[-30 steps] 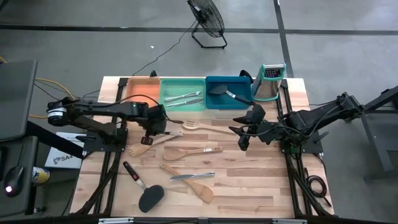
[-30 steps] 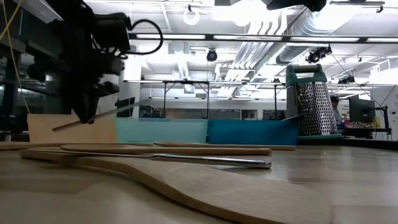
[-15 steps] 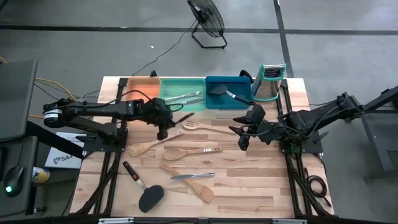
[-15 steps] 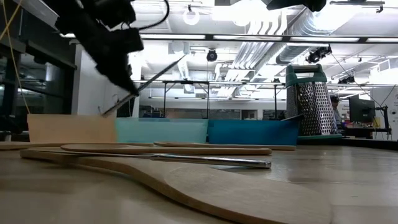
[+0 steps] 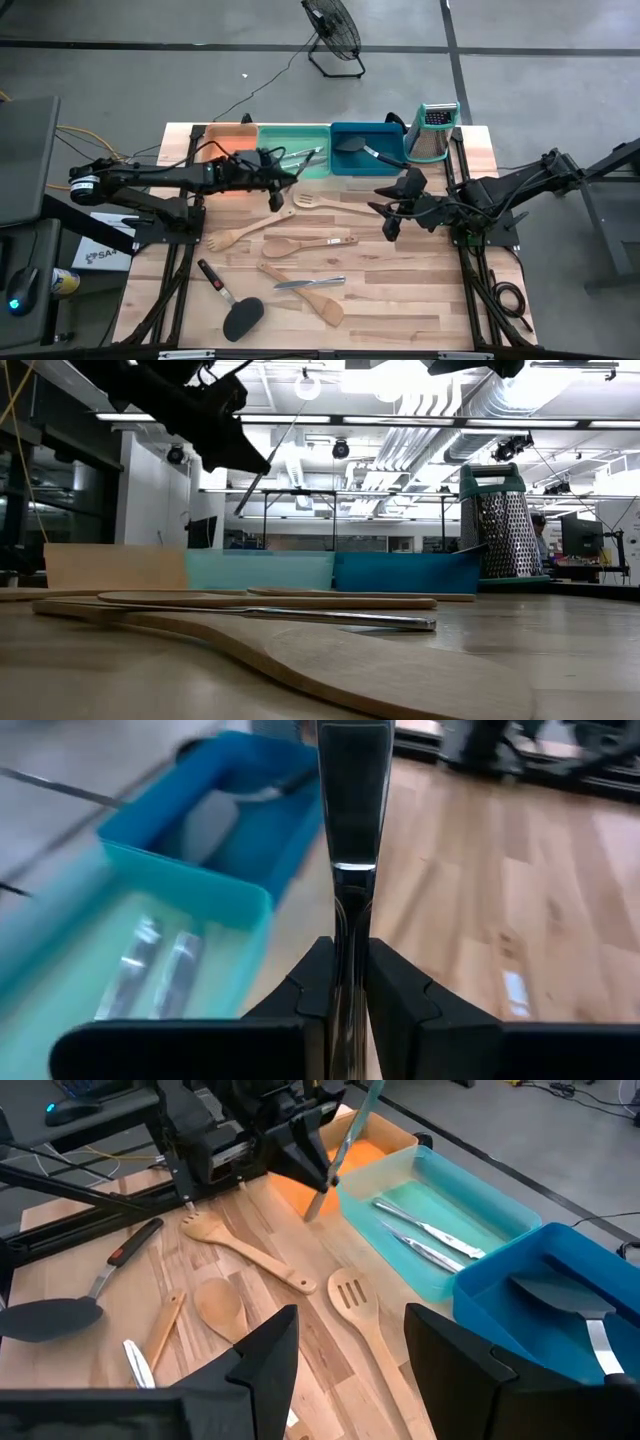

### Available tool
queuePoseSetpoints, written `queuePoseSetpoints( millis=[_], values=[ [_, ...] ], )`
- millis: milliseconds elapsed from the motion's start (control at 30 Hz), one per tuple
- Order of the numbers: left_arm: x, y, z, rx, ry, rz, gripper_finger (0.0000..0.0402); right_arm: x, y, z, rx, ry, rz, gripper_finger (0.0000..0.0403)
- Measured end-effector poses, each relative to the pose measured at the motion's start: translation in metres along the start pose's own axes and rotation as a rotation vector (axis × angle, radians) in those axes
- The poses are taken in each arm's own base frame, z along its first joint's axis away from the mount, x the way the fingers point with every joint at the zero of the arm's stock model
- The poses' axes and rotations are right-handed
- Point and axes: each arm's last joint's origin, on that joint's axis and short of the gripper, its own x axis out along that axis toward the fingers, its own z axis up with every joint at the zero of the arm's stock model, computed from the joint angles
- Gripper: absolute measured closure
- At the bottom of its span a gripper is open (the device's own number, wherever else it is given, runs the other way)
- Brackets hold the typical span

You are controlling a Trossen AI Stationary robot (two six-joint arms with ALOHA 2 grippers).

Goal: Pick & Place Kitchen Items
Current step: Put the silver table knife into the green bin

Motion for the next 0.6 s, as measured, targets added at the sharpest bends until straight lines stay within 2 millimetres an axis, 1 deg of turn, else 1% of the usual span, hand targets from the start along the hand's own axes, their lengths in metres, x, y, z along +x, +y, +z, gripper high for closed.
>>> queuePoseSetpoints(
  millis=[167,600],
  values=[
    [0.0002,0.0031,0.0015,0.002,-0.022,0.109,0.0369,0.0000,0.0009,0.0017,0.013,-0.017,0.004,0.0228],
    [-0.0010,0.0084,0.0055,-0.008,-0.075,0.304,0.0369,-0.0001,0.0029,0.0051,0.040,-0.048,0.019,0.0228]
  ],
)
